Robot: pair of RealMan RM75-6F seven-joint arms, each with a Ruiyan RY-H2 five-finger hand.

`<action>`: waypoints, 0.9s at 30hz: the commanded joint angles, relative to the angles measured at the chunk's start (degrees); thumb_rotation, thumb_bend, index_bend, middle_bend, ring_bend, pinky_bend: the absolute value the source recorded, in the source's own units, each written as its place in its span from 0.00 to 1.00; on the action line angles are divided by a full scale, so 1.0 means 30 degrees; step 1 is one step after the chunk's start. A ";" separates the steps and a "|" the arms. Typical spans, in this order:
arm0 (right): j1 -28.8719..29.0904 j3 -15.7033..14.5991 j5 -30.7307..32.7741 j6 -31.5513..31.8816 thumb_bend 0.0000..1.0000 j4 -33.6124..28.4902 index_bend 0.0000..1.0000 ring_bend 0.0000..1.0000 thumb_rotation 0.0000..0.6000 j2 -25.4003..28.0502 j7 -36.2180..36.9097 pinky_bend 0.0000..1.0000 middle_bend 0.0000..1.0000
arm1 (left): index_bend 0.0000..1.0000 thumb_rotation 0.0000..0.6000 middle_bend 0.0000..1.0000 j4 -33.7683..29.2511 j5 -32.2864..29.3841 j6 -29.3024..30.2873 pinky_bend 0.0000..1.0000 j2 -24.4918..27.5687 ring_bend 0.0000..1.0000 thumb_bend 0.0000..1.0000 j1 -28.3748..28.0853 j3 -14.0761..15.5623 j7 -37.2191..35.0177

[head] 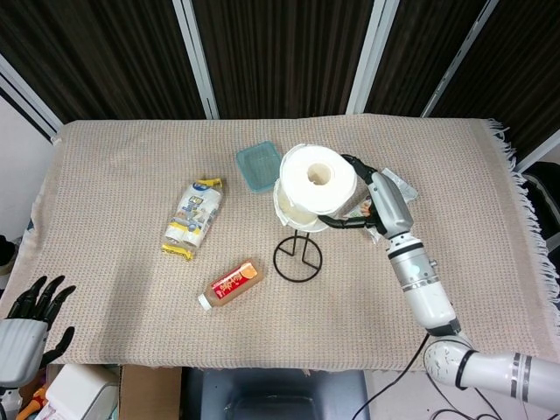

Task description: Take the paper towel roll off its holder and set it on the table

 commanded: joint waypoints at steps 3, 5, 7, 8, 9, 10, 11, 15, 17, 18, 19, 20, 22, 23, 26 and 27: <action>-0.0586 0.0095 -0.0158 0.1095 0.00 -0.1677 0.70 0.35 1.00 0.1481 -0.0537 0.33 0.43 | 0.19 1.00 0.09 -0.0042 -0.0041 -0.0073 0.19 -0.0013 0.00 0.37 -0.0037 -0.0005 0.0040; -0.0932 -0.0579 -0.0673 0.1376 0.00 -0.2168 0.70 0.35 1.00 0.1630 -0.0782 0.33 0.43 | 0.19 1.00 0.09 -0.0039 -0.0087 -0.0127 0.19 -0.0011 0.00 0.37 -0.0058 -0.0014 0.0017; -0.1476 -0.1302 -0.1443 0.1496 0.00 -0.2723 0.70 0.35 1.00 0.1820 -0.0493 0.33 0.43 | 0.19 1.00 0.09 -0.0064 -0.0135 -0.0143 0.19 0.0017 0.00 0.37 -0.0071 -0.0037 -0.0034; -0.1960 -0.1889 -0.1980 0.1611 0.00 -0.3018 0.70 0.35 1.00 0.1976 -0.0240 0.33 0.43 | 0.19 1.00 0.09 -0.0079 -0.0129 -0.0140 0.19 0.0028 0.00 0.37 -0.0071 -0.0029 -0.0070; -0.2376 -0.2372 -0.2301 0.1750 0.00 -0.3268 0.70 0.35 1.00 0.2093 -0.0067 0.34 0.43 | 0.19 1.00 0.09 -0.0077 -0.0143 -0.0135 0.19 0.0032 0.00 0.37 -0.0065 -0.0029 -0.0098; -0.2787 -0.2942 -0.2666 0.1906 0.00 -0.3354 0.70 0.35 1.00 0.2243 -0.0147 0.34 0.43 | 0.19 1.00 0.09 -0.0073 -0.0158 -0.0113 0.19 0.0032 0.00 0.37 -0.0053 -0.0035 -0.0125; -0.3327 -0.3728 -0.3177 0.2201 0.00 -0.3323 0.70 0.35 1.00 0.2372 -0.0380 0.34 0.43 | 0.19 1.00 0.09 -0.0057 -0.0158 -0.0089 0.19 0.0041 0.00 0.37 -0.0045 -0.0036 -0.0163; -0.4877 -0.5874 -0.5362 0.3606 0.00 -0.2174 0.69 0.35 1.00 0.2140 -0.0879 0.34 0.44 | 0.19 1.00 0.09 -0.0008 -0.0171 -0.0036 0.19 0.0056 0.00 0.37 -0.0026 -0.0041 -0.0277; -0.5505 -0.6604 -0.6339 0.4246 0.00 -0.1350 0.69 0.35 1.00 0.1891 -0.0588 0.34 0.44 | 0.19 1.00 0.09 -0.0020 -0.0213 -0.0059 0.19 0.0060 0.00 0.37 -0.0039 -0.0063 -0.0292; -0.5734 -0.6818 -0.6561 0.4433 0.00 -0.1061 0.69 0.35 1.00 0.1808 -0.0316 0.34 0.44 | 0.19 1.00 0.09 -0.0018 -0.0235 -0.0081 0.19 0.0051 0.00 0.37 -0.0046 -0.0068 -0.0289; -0.5952 -0.7044 -0.6733 0.4519 0.00 -0.0729 0.69 0.35 1.00 0.1771 0.0045 0.34 0.43 | 0.19 1.00 0.09 -0.0024 -0.0254 -0.0109 0.19 0.0043 0.00 0.37 -0.0054 -0.0069 -0.0268; -0.6072 -0.7177 -0.6795 0.4509 0.00 -0.0508 0.69 0.35 1.00 0.1790 0.0294 0.34 0.44 | 0.19 1.00 0.09 -0.0025 -0.0252 -0.0127 0.19 0.0036 0.00 0.37 -0.0060 -0.0063 -0.0239; -0.6267 -0.7329 -0.6785 0.4463 0.00 -0.0100 0.69 0.35 1.00 0.1861 0.0784 0.34 0.44 | 0.19 1.00 0.09 -0.0031 -0.0219 -0.0166 0.19 0.0022 0.00 0.37 -0.0063 -0.0027 -0.0124; -0.6328 -0.7366 -0.6760 0.4434 0.00 0.0040 0.69 0.35 1.00 0.1895 0.0947 0.34 0.44 | 0.19 1.00 0.09 -0.0037 -0.0195 -0.0177 0.19 0.0015 0.00 0.37 -0.0067 -0.0013 -0.0084; -0.6523 -0.7523 -0.6665 0.4287 0.00 0.0307 0.69 0.35 1.00 0.2030 0.1423 0.34 0.44 | 0.19 1.00 0.09 -0.0052 -0.0156 -0.0200 0.19 -0.0010 0.00 0.37 -0.0075 0.0010 0.0032; -0.6579 -0.7618 -0.6637 0.4184 0.00 0.0346 0.69 0.35 1.00 0.2091 0.1522 0.34 0.43 | 0.19 1.00 0.09 -0.0051 -0.0172 -0.0219 0.19 -0.0015 0.00 0.37 -0.0081 0.0007 0.0055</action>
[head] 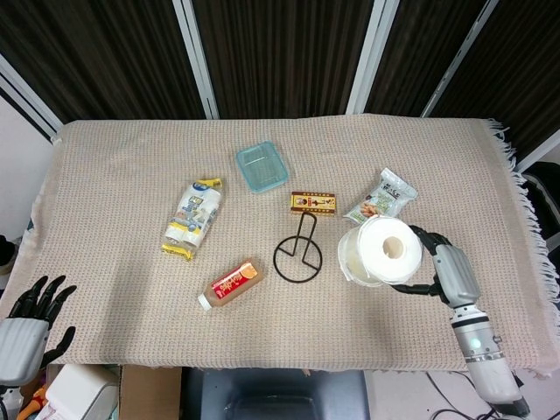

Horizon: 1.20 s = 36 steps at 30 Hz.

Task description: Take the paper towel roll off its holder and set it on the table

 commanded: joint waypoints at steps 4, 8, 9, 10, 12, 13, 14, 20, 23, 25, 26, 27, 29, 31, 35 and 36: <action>-0.0379 -0.0814 0.0122 -0.0884 0.00 0.0484 0.69 0.35 1.00 0.0308 0.0678 0.34 0.43 | 0.19 1.00 0.09 -0.0069 -0.0073 -0.0055 0.19 0.0016 0.00 0.37 0.0006 0.0013 0.0017; -0.0513 -0.1361 -0.0214 -0.1337 0.00 0.1673 0.67 0.35 1.00 -0.0082 0.1012 0.34 0.43 | 0.19 1.00 0.09 -0.0103 -0.0011 -0.0050 0.19 0.0035 0.00 0.37 0.0008 0.0048 0.0037; -0.0519 -0.1483 -0.0301 -0.1459 0.00 0.2015 0.66 0.35 1.00 -0.0229 0.1060 0.34 0.43 | 0.19 1.00 0.09 -0.0100 0.0002 -0.0062 0.19 0.0034 0.00 0.37 0.0005 0.0061 0.0045; -0.0500 -0.1635 -0.0385 -0.1680 0.00 0.2452 0.66 0.35 1.00 -0.0410 0.1123 0.34 0.43 | 0.19 1.00 0.09 -0.0102 0.0014 -0.0090 0.19 0.0034 0.00 0.37 -0.0005 0.0075 0.0047; -0.0403 -0.1885 -0.0553 -0.2184 0.00 0.3141 0.62 0.34 1.00 -0.0658 0.1322 0.33 0.43 | 0.19 1.00 0.09 -0.0121 0.0008 -0.0130 0.19 0.0055 0.00 0.37 -0.0014 0.0091 0.0050; -0.0340 -0.2000 -0.0599 -0.2463 0.00 0.3394 0.60 0.32 1.00 -0.0720 0.1392 0.32 0.43 | 0.19 1.00 0.09 -0.0135 0.0022 -0.0125 0.19 0.0074 0.00 0.37 -0.0012 0.0099 0.0061; -0.0274 -0.2110 -0.0627 -0.2751 0.00 0.3598 0.57 0.29 1.00 -0.0752 0.1449 0.29 0.43 | 0.19 1.00 0.09 -0.0146 0.0010 -0.0130 0.19 0.0080 0.00 0.37 -0.0012 0.0098 0.0050; 0.0147 -0.2791 -0.0648 -0.4522 0.00 0.4187 0.31 0.09 1.00 -0.0467 0.1309 0.09 0.24 | 0.19 1.00 0.09 -0.0144 -0.0010 -0.0133 0.19 0.0095 0.00 0.37 -0.0007 0.0107 -0.0037; 0.0243 -0.2936 -0.0620 -0.4885 0.00 0.4083 0.14 0.03 1.00 -0.0126 0.1023 0.02 0.13 | 0.19 1.00 0.09 -0.0143 0.0007 -0.0141 0.19 0.0106 0.00 0.37 -0.0014 0.0116 -0.0040; 0.0256 -0.2958 -0.0605 -0.4908 0.00 0.3894 0.05 0.01 1.00 0.0206 0.0756 0.00 0.09 | 0.19 1.00 0.09 -0.0137 0.0021 -0.0133 0.19 0.0106 0.00 0.37 -0.0002 0.0133 -0.0047; 0.0236 -0.2924 -0.0603 -0.4821 0.00 0.3780 0.03 0.00 1.00 0.0356 0.0678 0.00 0.09 | 0.19 1.00 0.09 -0.0136 0.0021 -0.0137 0.19 0.0108 0.00 0.37 -0.0005 0.0134 -0.0054; 0.0198 -0.2866 -0.0606 -0.4672 0.00 0.3668 0.01 0.00 1.00 0.0496 0.0622 0.00 0.08 | 0.19 1.00 0.09 -0.0134 0.0022 -0.0139 0.19 0.0112 0.00 0.37 -0.0009 0.0132 -0.0066; 0.0057 -0.2659 -0.0621 -0.4166 0.00 0.3389 0.00 0.00 1.00 0.0819 0.0600 0.00 0.07 | 0.19 1.00 0.09 -0.0131 0.0013 -0.0166 0.19 0.0112 0.00 0.37 -0.0024 0.0130 -0.0076; -0.0159 -0.2287 -0.0472 -0.3342 0.00 0.3207 0.00 0.00 1.00 0.1021 0.0401 0.00 0.08 | 0.19 1.00 0.09 -0.0107 0.0014 -0.0179 0.19 0.0103 0.00 0.37 -0.0028 0.0133 -0.0046; -0.0571 -0.1658 -0.0201 -0.1601 0.00 0.3362 0.01 0.00 1.00 0.1189 -0.0986 0.00 0.07 | 0.19 1.00 0.09 -0.0119 -0.0048 -0.0204 0.19 0.0077 0.00 0.37 -0.0039 0.0098 0.0031; -0.0636 -0.1594 -0.0054 -0.1397 0.00 0.3364 0.01 0.00 1.00 0.1319 -0.1417 0.00 0.06 | 0.19 1.00 0.09 -0.0118 -0.0044 -0.0175 0.19 0.0055 0.00 0.37 -0.0036 0.0078 0.0080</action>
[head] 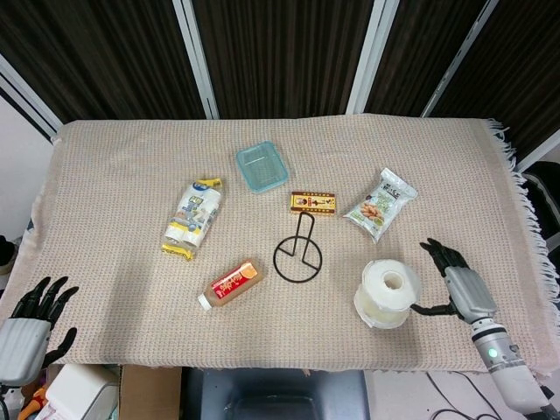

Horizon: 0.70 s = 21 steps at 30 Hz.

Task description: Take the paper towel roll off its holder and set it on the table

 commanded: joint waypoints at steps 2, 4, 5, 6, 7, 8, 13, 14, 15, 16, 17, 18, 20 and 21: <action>-0.0549 0.0563 0.0609 0.1507 0.00 -0.0111 0.00 0.00 1.00 0.0700 -0.2255 0.00 0.03 | 0.19 1.00 0.09 0.0046 0.0007 0.0176 0.19 -0.0045 0.00 0.37 0.0071 -0.0039 0.0097; -0.0858 0.0582 0.0738 0.2251 0.00 -0.0153 0.00 0.00 1.00 0.0978 -0.3363 0.00 0.02 | 0.19 1.00 0.09 0.0051 0.0043 0.0321 0.19 -0.0042 0.00 0.37 0.0158 -0.0011 0.0076; -0.1021 0.0602 0.0755 0.2691 0.00 -0.0119 0.00 0.00 1.00 0.1019 -0.3885 0.00 0.02 | 0.19 1.00 0.09 -0.0008 0.0093 0.0437 0.19 -0.0001 0.00 0.37 0.0220 0.0012 0.0089; -0.1194 0.0628 0.0734 0.3176 0.00 -0.0058 0.00 0.00 1.00 0.1005 -0.4389 0.00 0.02 | 0.19 1.00 0.09 -0.0027 0.0112 0.0494 0.19 0.0016 0.00 0.37 0.0253 0.0019 0.0110; -0.1425 0.0641 0.0657 0.3805 0.00 0.0058 0.00 0.00 1.00 0.0937 -0.4997 0.00 0.02 | 0.19 1.00 0.09 -0.0033 0.0130 0.0557 0.19 0.0014 0.00 0.37 0.0283 0.0016 0.0132; -0.1593 0.0628 0.0588 0.4224 0.00 0.0131 0.00 0.00 1.00 0.0874 -0.5420 0.00 0.02 | 0.19 1.00 0.09 -0.0039 0.0149 0.0605 0.19 0.0009 0.00 0.37 0.0307 0.0017 0.0146; -0.2193 0.0261 0.0354 0.4994 0.05 0.0188 0.00 0.00 1.00 0.0837 -0.6756 0.00 0.02 | 0.19 1.00 0.09 -0.0142 0.0234 0.0769 0.19 0.0054 0.00 0.37 0.0390 0.0028 0.0129; -0.2261 0.0203 0.0351 0.4994 0.06 0.0194 0.00 0.00 1.00 0.0849 -0.6841 0.00 0.02 | 0.19 1.00 0.09 -0.0142 0.0234 0.0793 0.19 0.0060 0.00 0.37 0.0406 0.0025 0.0127; -0.2346 0.0166 0.0362 0.5010 0.07 0.0211 0.00 0.00 1.00 0.0840 -0.6858 0.00 0.02 | 0.19 1.00 0.09 -0.0141 0.0241 0.0827 0.19 0.0056 0.00 0.37 0.0428 0.0024 0.0136; -0.2399 0.0160 0.0392 0.5005 0.09 0.0233 0.00 0.00 1.00 0.0821 -0.6816 0.00 0.02 | 0.19 1.00 0.09 -0.0135 0.0250 0.0840 0.19 0.0053 0.00 0.37 0.0436 0.0024 0.0144; -0.2445 0.0163 0.0430 0.4987 0.10 0.0250 0.00 0.00 1.00 0.0810 -0.6751 0.00 0.02 | 0.19 1.00 0.09 -0.0133 0.0259 0.0853 0.19 0.0051 0.00 0.37 0.0442 0.0021 0.0137; -0.2482 0.0170 0.0465 0.4955 0.11 0.0253 0.00 0.00 1.00 0.0806 -0.6665 0.00 0.02 | 0.19 1.00 0.09 -0.0134 0.0269 0.0857 0.19 0.0044 0.00 0.37 0.0451 0.0029 0.0139; -0.2532 0.0192 0.0497 0.4863 0.12 0.0276 0.00 0.00 1.00 0.0796 -0.6494 0.00 0.02 | 0.19 1.00 0.09 -0.0132 0.0277 0.0858 0.19 0.0043 0.00 0.37 0.0455 0.0024 0.0142; -0.2543 0.0196 0.0488 0.4826 0.13 0.0293 0.00 0.00 1.00 0.0788 -0.6456 0.00 0.02 | 0.19 1.00 0.09 -0.0125 0.0289 0.0853 0.19 0.0039 0.00 0.37 0.0450 0.0021 0.0161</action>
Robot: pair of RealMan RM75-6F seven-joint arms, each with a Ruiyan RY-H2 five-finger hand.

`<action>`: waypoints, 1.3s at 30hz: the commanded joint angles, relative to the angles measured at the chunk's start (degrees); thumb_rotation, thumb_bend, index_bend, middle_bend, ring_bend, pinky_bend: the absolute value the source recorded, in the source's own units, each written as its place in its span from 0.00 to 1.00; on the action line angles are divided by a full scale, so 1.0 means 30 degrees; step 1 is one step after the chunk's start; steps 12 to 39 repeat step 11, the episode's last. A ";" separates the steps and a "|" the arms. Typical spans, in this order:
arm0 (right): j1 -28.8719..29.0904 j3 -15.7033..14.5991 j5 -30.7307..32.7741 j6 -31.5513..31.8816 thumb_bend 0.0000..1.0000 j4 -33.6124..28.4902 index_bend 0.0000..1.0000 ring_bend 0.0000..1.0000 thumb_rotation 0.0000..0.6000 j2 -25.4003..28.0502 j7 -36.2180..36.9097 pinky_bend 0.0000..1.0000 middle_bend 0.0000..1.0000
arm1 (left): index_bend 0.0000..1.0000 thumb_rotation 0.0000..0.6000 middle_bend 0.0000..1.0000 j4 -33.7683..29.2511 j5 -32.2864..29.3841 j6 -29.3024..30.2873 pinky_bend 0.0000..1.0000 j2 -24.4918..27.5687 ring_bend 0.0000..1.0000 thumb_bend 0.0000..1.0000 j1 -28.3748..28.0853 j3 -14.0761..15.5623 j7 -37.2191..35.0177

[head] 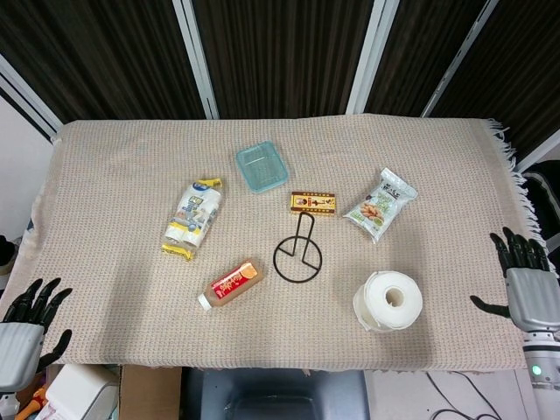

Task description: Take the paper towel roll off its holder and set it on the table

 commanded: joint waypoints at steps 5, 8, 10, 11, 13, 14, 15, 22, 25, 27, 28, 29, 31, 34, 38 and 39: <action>-0.0062 -0.0010 -0.0152 -0.0230 0.15 0.0095 0.00 0.00 1.00 -0.0124 0.0054 0.00 0.02 | 0.19 1.00 0.09 0.0025 -0.0031 0.0023 0.19 -0.0015 0.00 0.37 -0.0010 -0.0078 -0.0023; -0.0093 -0.0032 -0.0250 -0.0330 0.15 0.0101 0.00 0.00 1.00 -0.0204 0.0161 0.00 0.02 | 0.19 1.00 0.09 0.0057 -0.0018 0.0129 0.19 -0.0006 0.00 0.37 0.0042 -0.0082 -0.0158; -0.0116 -0.0043 -0.0294 -0.0411 0.15 0.0088 0.00 0.00 1.00 -0.0227 0.0260 0.00 0.02 | 0.19 1.00 0.09 0.0069 -0.0038 0.0111 0.19 0.0008 0.00 0.37 0.0041 -0.0088 -0.0197; -0.0125 -0.0039 -0.0303 -0.0441 0.15 0.0084 0.00 0.00 1.00 -0.0238 0.0311 0.00 0.02 | 0.19 1.00 0.09 0.0069 -0.0051 0.0094 0.19 0.0012 0.00 0.37 0.0037 -0.0093 -0.0201; -0.0125 -0.0039 -0.0303 -0.0441 0.15 0.0084 0.00 0.00 1.00 -0.0238 0.0311 0.00 0.02 | 0.19 1.00 0.09 0.0069 -0.0051 0.0094 0.19 0.0012 0.00 0.37 0.0037 -0.0093 -0.0201; -0.0125 -0.0039 -0.0303 -0.0441 0.15 0.0084 0.00 0.00 1.00 -0.0238 0.0311 0.00 0.02 | 0.19 1.00 0.09 0.0069 -0.0051 0.0094 0.19 0.0012 0.00 0.37 0.0037 -0.0093 -0.0201; -0.0125 -0.0039 -0.0303 -0.0441 0.15 0.0084 0.00 0.00 1.00 -0.0238 0.0311 0.00 0.02 | 0.19 1.00 0.09 0.0069 -0.0051 0.0094 0.19 0.0012 0.00 0.37 0.0037 -0.0093 -0.0201; -0.0125 -0.0039 -0.0303 -0.0441 0.15 0.0084 0.00 0.00 1.00 -0.0238 0.0311 0.00 0.02 | 0.19 1.00 0.09 0.0069 -0.0051 0.0094 0.19 0.0012 0.00 0.37 0.0037 -0.0093 -0.0201; -0.0125 -0.0039 -0.0303 -0.0441 0.15 0.0084 0.00 0.00 1.00 -0.0238 0.0311 0.00 0.02 | 0.19 1.00 0.09 0.0069 -0.0051 0.0094 0.19 0.0012 0.00 0.37 0.0037 -0.0093 -0.0201; -0.0125 -0.0039 -0.0303 -0.0441 0.15 0.0084 0.00 0.00 1.00 -0.0238 0.0311 0.00 0.02 | 0.19 1.00 0.09 0.0069 -0.0051 0.0094 0.19 0.0012 0.00 0.37 0.0037 -0.0093 -0.0201; -0.0125 -0.0039 -0.0303 -0.0441 0.15 0.0084 0.00 0.00 1.00 -0.0238 0.0311 0.00 0.02 | 0.19 1.00 0.09 0.0069 -0.0051 0.0094 0.19 0.0012 0.00 0.37 0.0037 -0.0093 -0.0201; -0.0125 -0.0039 -0.0303 -0.0441 0.15 0.0084 0.00 0.00 1.00 -0.0238 0.0311 0.00 0.02 | 0.19 1.00 0.09 0.0069 -0.0051 0.0094 0.19 0.0012 0.00 0.37 0.0037 -0.0093 -0.0201; -0.0125 -0.0039 -0.0303 -0.0441 0.15 0.0084 0.00 0.00 1.00 -0.0238 0.0311 0.00 0.02 | 0.19 1.00 0.09 0.0069 -0.0051 0.0094 0.19 0.0012 0.00 0.37 0.0037 -0.0093 -0.0201; -0.0125 -0.0039 -0.0303 -0.0441 0.15 0.0084 0.00 0.00 1.00 -0.0238 0.0311 0.00 0.02 | 0.19 1.00 0.09 0.0069 -0.0051 0.0094 0.19 0.0012 0.00 0.37 0.0037 -0.0093 -0.0201; -0.0125 -0.0039 -0.0303 -0.0441 0.15 0.0084 0.00 0.00 1.00 -0.0238 0.0311 0.00 0.02 | 0.19 1.00 0.09 0.0069 -0.0051 0.0094 0.19 0.0012 0.00 0.37 0.0037 -0.0093 -0.0201; -0.0125 -0.0039 -0.0303 -0.0441 0.15 0.0084 0.00 0.00 1.00 -0.0238 0.0311 0.00 0.02 | 0.19 1.00 0.09 0.0069 -0.0051 0.0094 0.19 0.0012 0.00 0.37 0.0037 -0.0093 -0.0201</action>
